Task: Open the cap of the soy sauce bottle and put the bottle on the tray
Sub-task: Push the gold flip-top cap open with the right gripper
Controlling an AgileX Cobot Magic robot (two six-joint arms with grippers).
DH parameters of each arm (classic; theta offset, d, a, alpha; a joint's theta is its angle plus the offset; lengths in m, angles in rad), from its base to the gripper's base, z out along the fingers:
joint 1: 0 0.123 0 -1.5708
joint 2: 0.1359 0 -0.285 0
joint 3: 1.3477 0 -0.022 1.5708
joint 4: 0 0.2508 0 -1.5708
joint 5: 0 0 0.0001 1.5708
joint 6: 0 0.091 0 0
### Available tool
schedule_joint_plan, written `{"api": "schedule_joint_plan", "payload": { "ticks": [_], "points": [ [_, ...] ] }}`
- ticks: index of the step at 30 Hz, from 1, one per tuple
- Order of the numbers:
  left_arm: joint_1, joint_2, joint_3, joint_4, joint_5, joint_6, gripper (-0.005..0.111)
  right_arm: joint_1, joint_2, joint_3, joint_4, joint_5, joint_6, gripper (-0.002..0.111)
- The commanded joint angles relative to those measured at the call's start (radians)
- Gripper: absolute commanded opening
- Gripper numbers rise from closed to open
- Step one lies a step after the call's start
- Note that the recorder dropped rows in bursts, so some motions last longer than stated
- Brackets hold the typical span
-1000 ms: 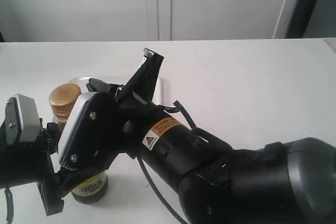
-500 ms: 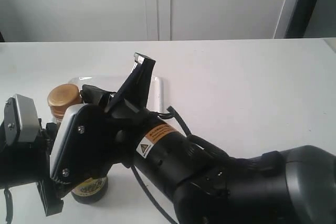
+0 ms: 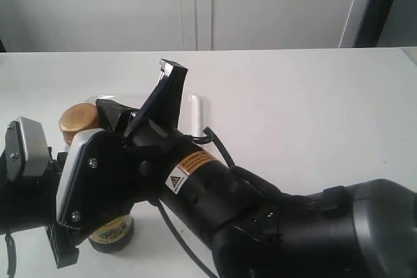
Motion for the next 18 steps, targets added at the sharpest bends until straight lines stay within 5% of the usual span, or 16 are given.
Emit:
{"api": "schedule_joint_plan", "payload": {
  "ticks": [1,18],
  "points": [
    [-0.008,0.002,0.003,0.012,0.006,0.001,0.0,0.007,-0.003,-0.003,-0.018,0.004,-0.009,0.0],
    [-0.008,0.002,0.003,0.012,0.006,0.001,0.0,0.033,-0.064,-0.003,-0.04,0.006,-0.009,0.0]
  ]
}}
